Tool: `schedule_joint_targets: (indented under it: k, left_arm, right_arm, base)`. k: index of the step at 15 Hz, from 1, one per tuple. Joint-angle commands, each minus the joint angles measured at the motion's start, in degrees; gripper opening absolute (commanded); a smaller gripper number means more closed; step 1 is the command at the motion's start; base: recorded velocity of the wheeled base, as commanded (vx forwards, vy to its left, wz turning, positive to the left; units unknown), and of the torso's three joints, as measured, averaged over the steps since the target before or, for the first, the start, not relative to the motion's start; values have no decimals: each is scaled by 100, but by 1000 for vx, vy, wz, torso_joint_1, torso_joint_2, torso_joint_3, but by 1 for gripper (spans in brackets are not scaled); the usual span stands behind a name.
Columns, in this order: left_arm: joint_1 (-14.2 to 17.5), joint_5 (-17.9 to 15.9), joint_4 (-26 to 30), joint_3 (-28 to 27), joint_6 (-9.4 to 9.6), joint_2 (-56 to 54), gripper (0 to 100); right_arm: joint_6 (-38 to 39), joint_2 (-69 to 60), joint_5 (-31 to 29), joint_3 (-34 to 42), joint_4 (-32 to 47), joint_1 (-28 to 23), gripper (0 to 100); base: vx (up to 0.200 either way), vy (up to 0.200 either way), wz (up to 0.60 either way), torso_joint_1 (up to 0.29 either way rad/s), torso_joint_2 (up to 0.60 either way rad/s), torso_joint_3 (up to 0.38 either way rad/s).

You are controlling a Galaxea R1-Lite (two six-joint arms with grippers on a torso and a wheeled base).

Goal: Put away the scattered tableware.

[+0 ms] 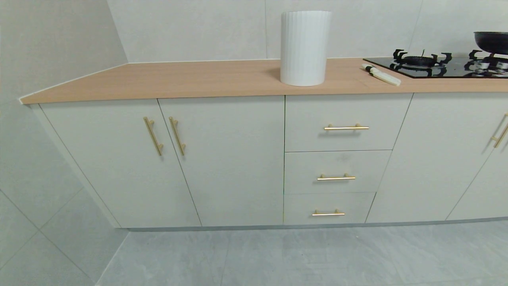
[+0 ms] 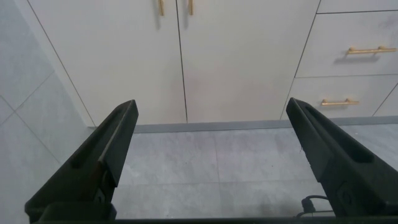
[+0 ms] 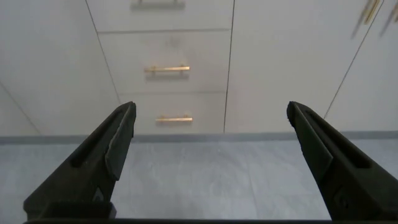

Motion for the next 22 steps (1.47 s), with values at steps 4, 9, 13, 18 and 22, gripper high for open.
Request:
schedule_joint_targets:
  k: [4,9,13,18,22]
  left_arm:
    - [0,0,-1,0,0,7,100]
    - [0,-8,-1,0,44,7,100]
    - [0,-8,-1,0,44,7,100]
    - [0,-8,-1,0,44,7,100]
    - [0,-8,-1,0,44,7,100]
  right_arm:
    - [30,16,21,33,27,5,100]
    - [136,16,30,33,18,5,100]
    - [136,16,30,33,18,5,100]
    - [136,16,30,33,27,5,100]
    - [136,16,30,33,27,5,100]
  base:
    - [0,0,0,0,0,0]
    - [0,0,0,0,0,0]
    - [0,0,0,0,0,0]
    - [160,0,0,2,1,2]
    - [200,0,0,4,6,-2]
